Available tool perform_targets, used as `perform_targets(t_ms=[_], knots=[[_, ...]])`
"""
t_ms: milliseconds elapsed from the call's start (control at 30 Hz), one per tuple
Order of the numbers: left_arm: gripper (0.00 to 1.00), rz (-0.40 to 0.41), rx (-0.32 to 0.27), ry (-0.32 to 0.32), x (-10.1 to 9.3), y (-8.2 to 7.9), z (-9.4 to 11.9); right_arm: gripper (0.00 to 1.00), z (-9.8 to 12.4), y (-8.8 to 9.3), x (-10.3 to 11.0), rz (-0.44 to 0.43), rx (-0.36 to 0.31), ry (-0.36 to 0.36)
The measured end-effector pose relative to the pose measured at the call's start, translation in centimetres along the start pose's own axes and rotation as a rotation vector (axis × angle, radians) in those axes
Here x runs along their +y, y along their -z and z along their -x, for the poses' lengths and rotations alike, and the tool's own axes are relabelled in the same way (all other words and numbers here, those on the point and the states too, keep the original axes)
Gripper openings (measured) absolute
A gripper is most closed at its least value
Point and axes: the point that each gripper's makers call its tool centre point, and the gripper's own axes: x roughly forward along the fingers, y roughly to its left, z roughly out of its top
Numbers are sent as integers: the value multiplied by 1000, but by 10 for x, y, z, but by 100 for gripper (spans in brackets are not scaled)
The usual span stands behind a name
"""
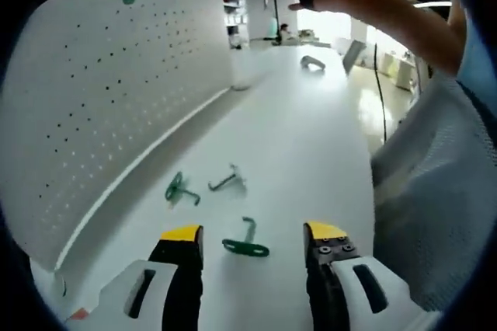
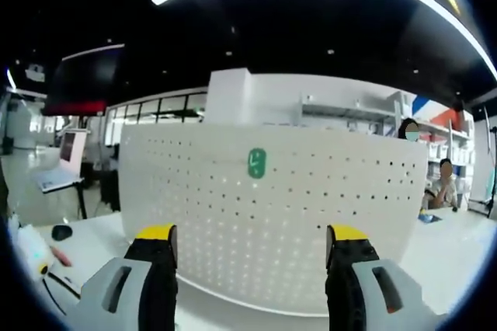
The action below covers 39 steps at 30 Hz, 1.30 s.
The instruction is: Insert the hook assembly into the mounting plate slot until the hook locks in place.
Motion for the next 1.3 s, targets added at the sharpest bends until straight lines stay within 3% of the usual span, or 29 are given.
perform_targets(t_ms=[300, 633, 1100, 1300], knots=[[49, 10, 12, 57, 1, 18, -10, 79, 1, 4, -3, 4, 12, 7], [44, 42, -25, 84, 4, 15, -16, 78, 0, 7, -4, 7, 22, 8], [32, 45, -18, 92, 5, 22, -18, 78, 3, 11, -8, 5, 31, 13], [31, 49, -24, 82, 8, 22, -19, 78, 4, 12, -8, 8, 33, 13]])
